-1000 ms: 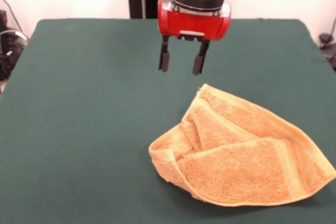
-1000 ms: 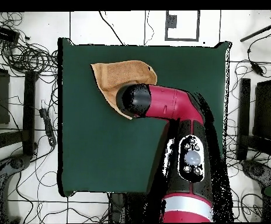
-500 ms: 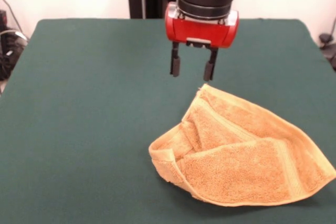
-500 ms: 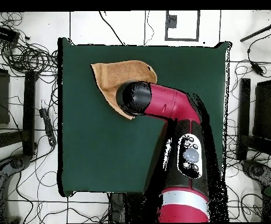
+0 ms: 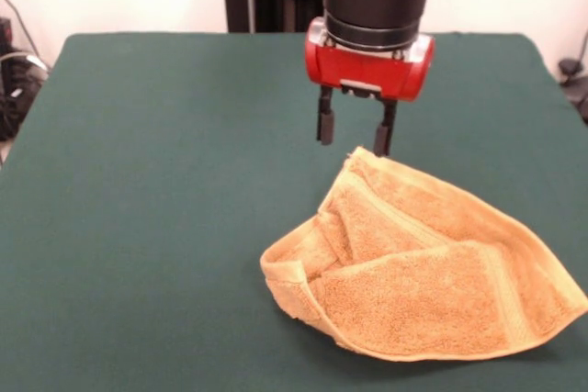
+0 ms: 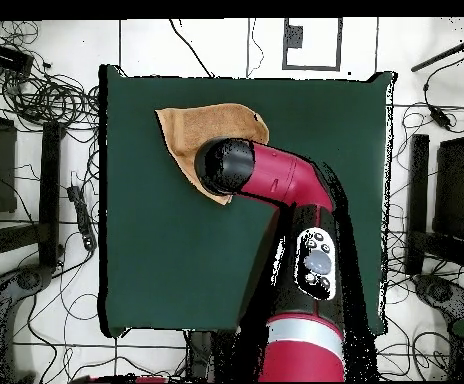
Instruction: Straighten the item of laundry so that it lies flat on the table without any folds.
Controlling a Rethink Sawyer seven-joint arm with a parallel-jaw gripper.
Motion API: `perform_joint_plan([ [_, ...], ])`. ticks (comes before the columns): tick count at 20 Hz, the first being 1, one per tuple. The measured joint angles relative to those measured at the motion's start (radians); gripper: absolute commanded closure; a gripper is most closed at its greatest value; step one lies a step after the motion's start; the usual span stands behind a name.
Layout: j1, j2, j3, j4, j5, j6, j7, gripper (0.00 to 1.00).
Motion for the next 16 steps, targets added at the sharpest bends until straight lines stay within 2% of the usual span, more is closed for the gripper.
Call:
perform_joint_plan([
  [5,0.015,0.012,-0.002,0.0,0.003,-0.018,0.038,0.0],
  [16,0.016,0.017,-0.002,0.002,0.002,-0.108,0.039,0.0],
])
